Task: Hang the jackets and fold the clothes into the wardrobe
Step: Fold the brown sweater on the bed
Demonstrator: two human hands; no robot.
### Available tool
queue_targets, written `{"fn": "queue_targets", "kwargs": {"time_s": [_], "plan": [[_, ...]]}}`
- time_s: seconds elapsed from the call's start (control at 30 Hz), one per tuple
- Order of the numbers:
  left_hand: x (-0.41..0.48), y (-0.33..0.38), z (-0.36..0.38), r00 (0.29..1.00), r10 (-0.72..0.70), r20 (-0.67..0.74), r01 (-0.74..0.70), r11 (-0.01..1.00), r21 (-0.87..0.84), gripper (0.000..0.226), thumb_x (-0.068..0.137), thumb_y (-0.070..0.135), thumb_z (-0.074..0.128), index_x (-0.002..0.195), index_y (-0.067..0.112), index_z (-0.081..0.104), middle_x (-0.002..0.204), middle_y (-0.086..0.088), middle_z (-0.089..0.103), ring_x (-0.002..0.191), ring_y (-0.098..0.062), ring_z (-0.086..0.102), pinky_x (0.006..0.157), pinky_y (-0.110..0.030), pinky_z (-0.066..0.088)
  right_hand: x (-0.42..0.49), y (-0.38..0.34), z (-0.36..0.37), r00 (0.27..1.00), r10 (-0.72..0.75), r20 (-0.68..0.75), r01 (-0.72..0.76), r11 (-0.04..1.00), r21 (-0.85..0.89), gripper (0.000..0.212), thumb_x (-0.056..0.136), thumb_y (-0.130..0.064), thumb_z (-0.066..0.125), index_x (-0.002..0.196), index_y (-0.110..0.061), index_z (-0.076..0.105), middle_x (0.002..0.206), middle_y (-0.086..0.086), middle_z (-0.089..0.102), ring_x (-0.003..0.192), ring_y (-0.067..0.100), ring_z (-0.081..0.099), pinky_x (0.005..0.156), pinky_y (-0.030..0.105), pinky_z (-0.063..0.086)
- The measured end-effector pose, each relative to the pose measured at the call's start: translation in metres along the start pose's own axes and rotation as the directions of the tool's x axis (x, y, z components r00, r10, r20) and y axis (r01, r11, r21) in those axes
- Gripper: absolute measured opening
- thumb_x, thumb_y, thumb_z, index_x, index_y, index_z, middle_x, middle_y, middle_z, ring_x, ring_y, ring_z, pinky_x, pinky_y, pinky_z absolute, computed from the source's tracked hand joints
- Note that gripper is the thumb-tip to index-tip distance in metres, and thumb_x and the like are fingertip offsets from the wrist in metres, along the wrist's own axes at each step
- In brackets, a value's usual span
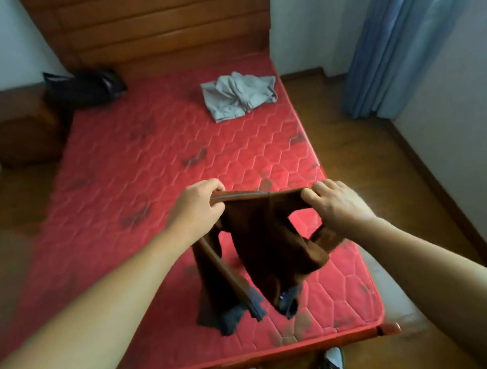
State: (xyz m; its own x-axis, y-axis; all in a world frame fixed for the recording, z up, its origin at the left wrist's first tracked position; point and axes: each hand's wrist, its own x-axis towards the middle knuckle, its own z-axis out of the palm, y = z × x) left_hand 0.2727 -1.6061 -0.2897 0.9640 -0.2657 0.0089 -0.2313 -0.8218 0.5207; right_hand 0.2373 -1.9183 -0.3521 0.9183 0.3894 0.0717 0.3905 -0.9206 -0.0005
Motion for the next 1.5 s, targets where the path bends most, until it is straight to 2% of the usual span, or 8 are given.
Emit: {"fn": "queue_targets", "kwargs": {"time_s": [0.2, 0.47, 0.6, 0.73, 0.87, 0.93, 1.3, 1.5], "plan": [[-0.021, -0.019, -0.09, 0.997, 0.019, -0.076, -0.01, 0.992, 0.123, 0.019, 0.085, 0.014, 0.065, 0.101, 0.023, 0.068, 0.092, 0.006, 0.063, 0.084, -0.018, 0.057, 0.075, -0.034, 0.047, 0.016, -0.01, -0.081, 0.986, 0.116, -0.118, -0.12, 0.992, -0.03, 0.033, 0.077, -0.009, 0.064, 0.106, -0.02, 0.054, 0.09, 0.005, 0.048, 0.077, 0.034, 0.059, 0.052, 0.034, 0.041], [-0.034, 0.012, -0.148, 0.99, -0.064, -0.124, 0.037, 0.977, -0.211, 0.018, 0.089, 0.009, 0.051, 0.079, 0.008, 0.066, 0.073, -0.013, 0.063, 0.067, -0.021, 0.055, 0.068, -0.037, 0.045, 0.045, -0.055, -0.109, 0.953, 0.283, -0.112, -0.286, 0.958, -0.015, 0.06, 0.085, -0.005, 0.055, 0.138, -0.031, 0.045, 0.115, 0.007, 0.052, 0.105, 0.033, 0.056, 0.072, 0.039, 0.046], [-0.046, 0.044, -0.176, 0.994, -0.036, -0.1, -0.016, 0.878, -0.478, 0.021, 0.088, 0.004, 0.051, 0.077, 0.01, 0.068, 0.07, -0.002, 0.059, 0.065, -0.014, 0.052, 0.064, -0.031, 0.041, 0.055, -0.09, -0.086, 0.895, 0.427, 0.129, -0.443, 0.885, 0.144, 0.051, 0.091, -0.023, 0.053, 0.141, -0.023, 0.042, 0.113, 0.017, 0.064, 0.103, 0.041, 0.065, 0.081, 0.044, 0.056], [-0.061, 0.064, -0.205, 0.998, 0.035, -0.055, -0.062, 0.77, -0.635, 0.029, 0.093, -0.001, 0.048, 0.085, 0.015, 0.07, 0.077, -0.003, 0.065, 0.075, -0.019, 0.06, 0.068, -0.029, 0.049, 0.066, -0.147, -0.063, 0.874, 0.209, 0.439, -0.428, 0.757, 0.494, 0.073, 0.083, -0.031, 0.075, 0.145, -0.017, 0.039, 0.125, 0.009, 0.063, 0.119, 0.033, 0.062, 0.087, 0.032, 0.049], [-0.074, 0.059, -0.222, 0.996, 0.078, -0.037, -0.083, 0.73, -0.678, 0.03, 0.095, -0.003, 0.047, 0.087, 0.016, 0.069, 0.08, -0.004, 0.066, 0.079, -0.021, 0.061, 0.074, -0.033, 0.049, 0.09, -0.192, -0.046, 0.889, 0.037, 0.456, -0.395, 0.565, 0.724, 0.067, 0.068, -0.036, 0.072, 0.131, -0.021, 0.057, 0.12, -0.001, 0.066, 0.112, 0.017, 0.065, 0.088, 0.034, 0.058], [-0.081, 0.048, -0.227, 0.997, 0.062, -0.054, -0.082, 0.724, -0.685, 0.031, 0.095, -0.004, 0.046, 0.087, 0.015, 0.069, 0.08, -0.003, 0.067, 0.078, -0.018, 0.062, 0.074, -0.032, 0.05, 0.097, -0.213, -0.056, 0.884, -0.033, 0.466, -0.359, 0.59, 0.723, 0.043, 0.084, -0.023, 0.069, 0.125, -0.01, 0.064, 0.11, 0.003, 0.068, 0.096, 0.012, 0.065, 0.077, 0.02, 0.054], [-0.148, -0.098, -0.237, 0.877, -0.347, -0.333, 0.259, 0.924, -0.28, 0.011, 0.081, 0.025, 0.053, 0.086, 0.019, 0.06, 0.078, 0.002, 0.063, 0.078, -0.019, 0.06, 0.07, -0.037, 0.044, 0.126, -0.225, -0.061, 0.999, 0.052, -0.01, -0.033, 0.766, 0.643, 0.024, 0.094, -0.034, 0.068, 0.088, -0.016, 0.053, 0.09, 0.008, 0.058, 0.087, 0.031, 0.056, 0.074, 0.035, 0.038], [-0.163, -0.137, -0.214, 0.869, -0.431, -0.245, 0.436, 0.899, -0.037, 0.002, 0.087, 0.016, 0.056, 0.085, 0.017, 0.055, 0.085, -0.003, 0.063, 0.085, -0.029, 0.061, 0.069, -0.039, 0.045, 0.126, -0.227, -0.106, 0.915, 0.099, -0.391, 0.107, 0.876, 0.471, 0.024, 0.095, -0.034, 0.066, 0.09, -0.01, 0.064, 0.091, 0.004, 0.045, 0.08, 0.027, 0.05, 0.064, 0.035, 0.045]]}}
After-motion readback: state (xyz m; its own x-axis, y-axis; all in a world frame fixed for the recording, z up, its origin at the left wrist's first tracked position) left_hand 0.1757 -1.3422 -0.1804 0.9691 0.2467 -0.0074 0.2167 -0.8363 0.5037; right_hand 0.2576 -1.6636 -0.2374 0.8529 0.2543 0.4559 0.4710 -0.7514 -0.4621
